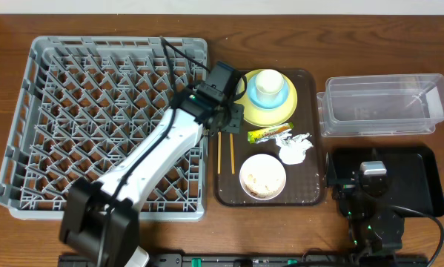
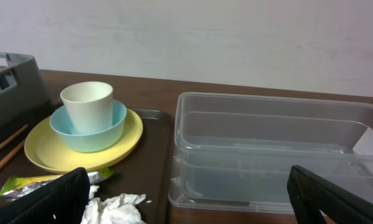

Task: Sort waste into correct bins and load items into the dishwasher rack
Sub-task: 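Move the left gripper over the wooden chopsticks on the brown tray, then lower the left gripper and grasp one wooden chopstick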

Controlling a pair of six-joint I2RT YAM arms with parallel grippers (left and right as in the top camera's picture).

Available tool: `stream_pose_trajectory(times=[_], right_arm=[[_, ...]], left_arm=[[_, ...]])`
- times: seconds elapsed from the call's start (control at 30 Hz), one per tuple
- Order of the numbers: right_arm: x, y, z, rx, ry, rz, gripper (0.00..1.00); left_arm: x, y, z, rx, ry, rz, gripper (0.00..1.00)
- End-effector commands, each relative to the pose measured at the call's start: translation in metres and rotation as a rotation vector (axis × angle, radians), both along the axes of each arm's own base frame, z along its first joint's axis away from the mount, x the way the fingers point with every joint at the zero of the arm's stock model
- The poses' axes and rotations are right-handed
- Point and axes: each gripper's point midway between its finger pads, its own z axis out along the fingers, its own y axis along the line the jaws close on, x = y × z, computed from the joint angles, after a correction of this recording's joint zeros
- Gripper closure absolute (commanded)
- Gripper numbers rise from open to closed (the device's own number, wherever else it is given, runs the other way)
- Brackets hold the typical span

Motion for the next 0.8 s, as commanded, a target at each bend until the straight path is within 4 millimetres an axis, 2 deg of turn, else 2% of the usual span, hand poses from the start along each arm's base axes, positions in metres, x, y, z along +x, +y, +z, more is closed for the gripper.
stream_pose_trajectory(times=[0.0,0.1,0.17,0.4,0.57,0.7,0.77], right_arm=[[0.000,0.001,-0.001,-0.009,0.002,0.004,0.01],[0.000,0.001,-0.001,-0.008,0.002,0.004,0.01],[0.000,0.001,-0.001,-0.008,0.001,0.004,0.01],[0.000,0.001,-0.001,-0.008,0.001,0.004,0.01],[0.000,0.001,-0.001,-0.008,0.002,0.004,0.01],[0.000,0.001,-0.001,-0.008,0.001,0.004,0.01],[0.000,0.001,-0.001,-0.008,0.002,0.004,0.01]], left_arm=[[0.003,-0.002,-0.015,-0.007,0.036,0.054,0.71],[0.011,0.010,-0.023,0.058,0.010,0.148,0.73],[0.014,0.016,-0.025,0.092,-0.009,0.206,0.78],[0.005,-0.001,-0.024,0.147,-0.061,0.188,0.85],[0.006,0.000,-0.024,0.242,-0.136,0.195,0.85],[0.004,0.000,-0.025,0.214,-0.116,0.253,0.87],[-0.003,-0.001,-0.029,0.197,-0.075,0.261,0.90]])
